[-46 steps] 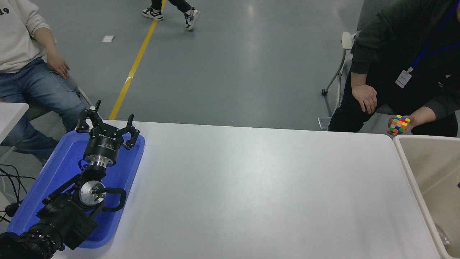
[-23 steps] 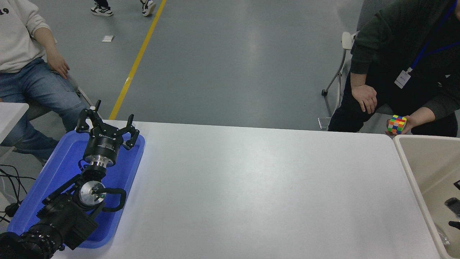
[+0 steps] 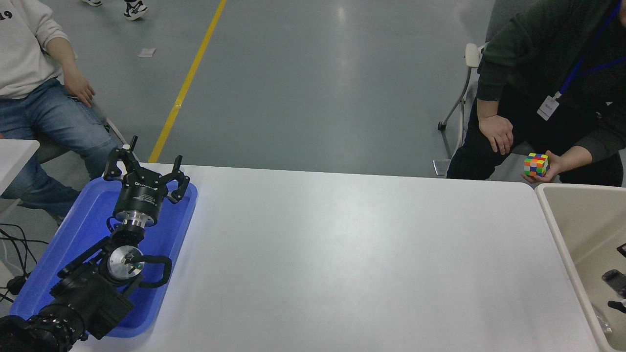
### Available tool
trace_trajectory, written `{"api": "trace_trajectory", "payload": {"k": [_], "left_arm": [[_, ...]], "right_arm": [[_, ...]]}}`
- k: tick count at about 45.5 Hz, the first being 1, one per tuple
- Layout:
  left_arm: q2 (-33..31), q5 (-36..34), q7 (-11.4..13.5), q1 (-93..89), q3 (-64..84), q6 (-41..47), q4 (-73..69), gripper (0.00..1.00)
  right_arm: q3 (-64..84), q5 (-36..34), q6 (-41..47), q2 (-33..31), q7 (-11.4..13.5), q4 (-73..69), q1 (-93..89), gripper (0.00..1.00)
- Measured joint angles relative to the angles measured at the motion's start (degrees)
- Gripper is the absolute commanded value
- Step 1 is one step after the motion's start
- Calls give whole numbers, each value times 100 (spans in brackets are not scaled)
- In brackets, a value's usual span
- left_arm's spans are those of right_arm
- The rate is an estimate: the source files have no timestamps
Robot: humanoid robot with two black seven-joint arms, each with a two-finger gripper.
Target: Pick up paper ball place in dustbin
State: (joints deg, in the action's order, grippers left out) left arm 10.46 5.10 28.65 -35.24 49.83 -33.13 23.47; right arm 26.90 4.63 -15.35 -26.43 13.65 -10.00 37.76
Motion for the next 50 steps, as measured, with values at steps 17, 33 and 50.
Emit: {"api": "trace_trajectory", "payload": {"k": [17,33,50], "left_arm": [[0,-2,0,0,0,0,0,100],[0,-1,0,-1,0,2,0,100],[0,2,0,0,0,4,0,100]], "right_arm": [[-841,2,62,-96,5,-85,450,100],[-2538,26,98,-355,-13,-488,2008,100],[-5454,76,152,-423,-17,-2024,2994,100]]}}
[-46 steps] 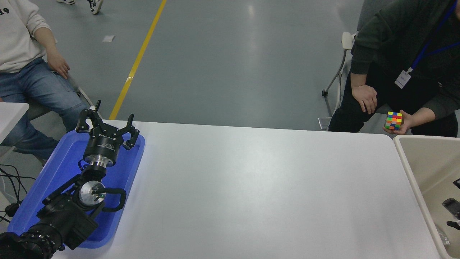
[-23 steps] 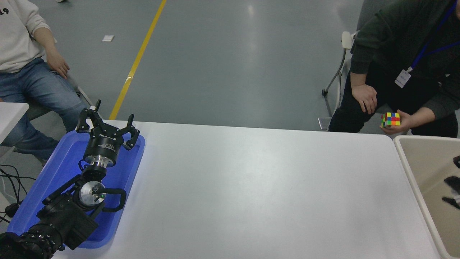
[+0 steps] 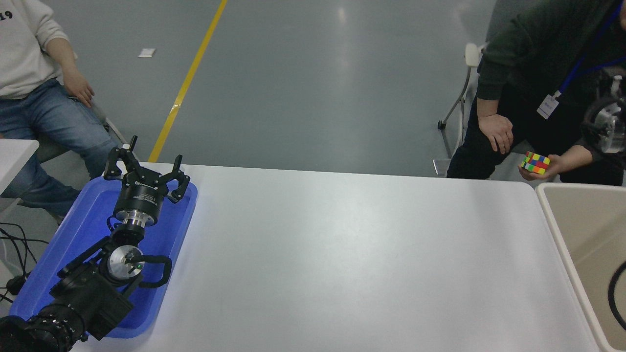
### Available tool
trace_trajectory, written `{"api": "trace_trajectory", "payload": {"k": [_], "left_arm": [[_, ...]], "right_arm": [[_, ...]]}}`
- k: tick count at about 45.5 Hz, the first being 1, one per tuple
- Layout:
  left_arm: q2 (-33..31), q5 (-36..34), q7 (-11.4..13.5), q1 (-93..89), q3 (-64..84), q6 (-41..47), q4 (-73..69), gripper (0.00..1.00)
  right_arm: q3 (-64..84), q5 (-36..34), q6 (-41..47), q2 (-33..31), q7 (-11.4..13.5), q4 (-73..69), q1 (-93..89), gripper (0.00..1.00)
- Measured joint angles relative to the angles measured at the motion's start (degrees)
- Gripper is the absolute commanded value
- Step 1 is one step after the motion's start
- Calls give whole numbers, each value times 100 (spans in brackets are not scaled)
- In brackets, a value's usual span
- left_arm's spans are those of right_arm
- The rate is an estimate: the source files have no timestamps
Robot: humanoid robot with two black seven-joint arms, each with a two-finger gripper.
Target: Pick up paper ball place in dustbin
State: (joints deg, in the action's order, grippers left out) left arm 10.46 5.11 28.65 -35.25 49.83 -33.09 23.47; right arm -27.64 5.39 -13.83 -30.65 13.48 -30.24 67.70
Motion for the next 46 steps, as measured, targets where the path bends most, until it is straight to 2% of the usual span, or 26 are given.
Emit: {"api": "trace_trajectory", "payload": {"k": [18,24,27,30,35,38,42,46], "left_arm": [[0,0,0,0,0,0,0,100],[0,-1,0,1,0,0,0,100],[0,-1,0,1,0,0,0,100],[0,-1,0,1,0,0,0,100],[0,-1,0,1,0,0,0,100],[0,-2,0,1,0,0,0,100],[0,-2,0,0,0,0,0,100],[0,-2,0,0,0,0,0,100]], "right_arm": [[-2340,90,545,-96,-31,-778,-158,100],[-2979,103,809,-64,-139,-857,-483,100],[-3261,109,967,2,-315,-885,-683,100],[-3487,120,1106,76,-644,-906,-888,100],[-3745,208,1280,237,-1462,-928,-1271,100],[-3841,267,1346,349,-1866,-935,-1508,100],[-3932,322,1407,505,-2238,-939,-1834,100],[-3992,357,1446,667,-2473,-944,-2151,100]]}}
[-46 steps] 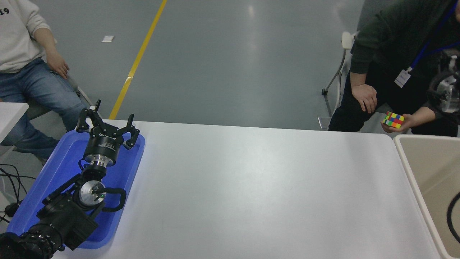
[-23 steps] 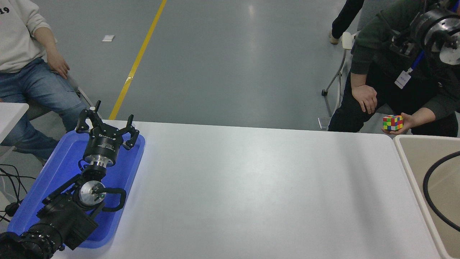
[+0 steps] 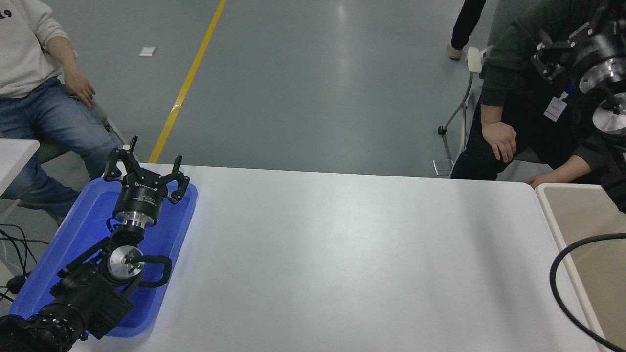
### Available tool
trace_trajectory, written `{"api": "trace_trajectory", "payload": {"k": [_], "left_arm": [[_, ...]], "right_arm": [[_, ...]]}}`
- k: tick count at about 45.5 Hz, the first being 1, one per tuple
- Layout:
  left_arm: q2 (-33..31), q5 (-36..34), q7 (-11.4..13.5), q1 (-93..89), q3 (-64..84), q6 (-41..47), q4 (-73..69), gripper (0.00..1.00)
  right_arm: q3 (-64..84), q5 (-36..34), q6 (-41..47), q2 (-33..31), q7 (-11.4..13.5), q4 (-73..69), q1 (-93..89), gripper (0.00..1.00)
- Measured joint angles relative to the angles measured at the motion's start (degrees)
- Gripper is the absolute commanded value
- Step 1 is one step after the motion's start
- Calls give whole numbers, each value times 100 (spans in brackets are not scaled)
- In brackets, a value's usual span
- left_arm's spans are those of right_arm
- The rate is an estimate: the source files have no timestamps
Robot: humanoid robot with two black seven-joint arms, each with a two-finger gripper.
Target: Pick up paper ball place in dustbin
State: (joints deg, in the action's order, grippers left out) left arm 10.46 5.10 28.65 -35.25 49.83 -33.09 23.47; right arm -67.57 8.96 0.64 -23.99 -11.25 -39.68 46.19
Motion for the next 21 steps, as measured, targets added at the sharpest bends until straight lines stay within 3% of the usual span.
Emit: {"api": "trace_trajectory", "payload": {"k": [8,21], "left_arm": [[0,0,0,0,0,0,0,100],[0,0,0,0,0,-2,0,100]], "right_arm": [[-77,42,82,316,-281,-6,-600,100],[-111,69,348,629,-437,7,-1257,100]]}}
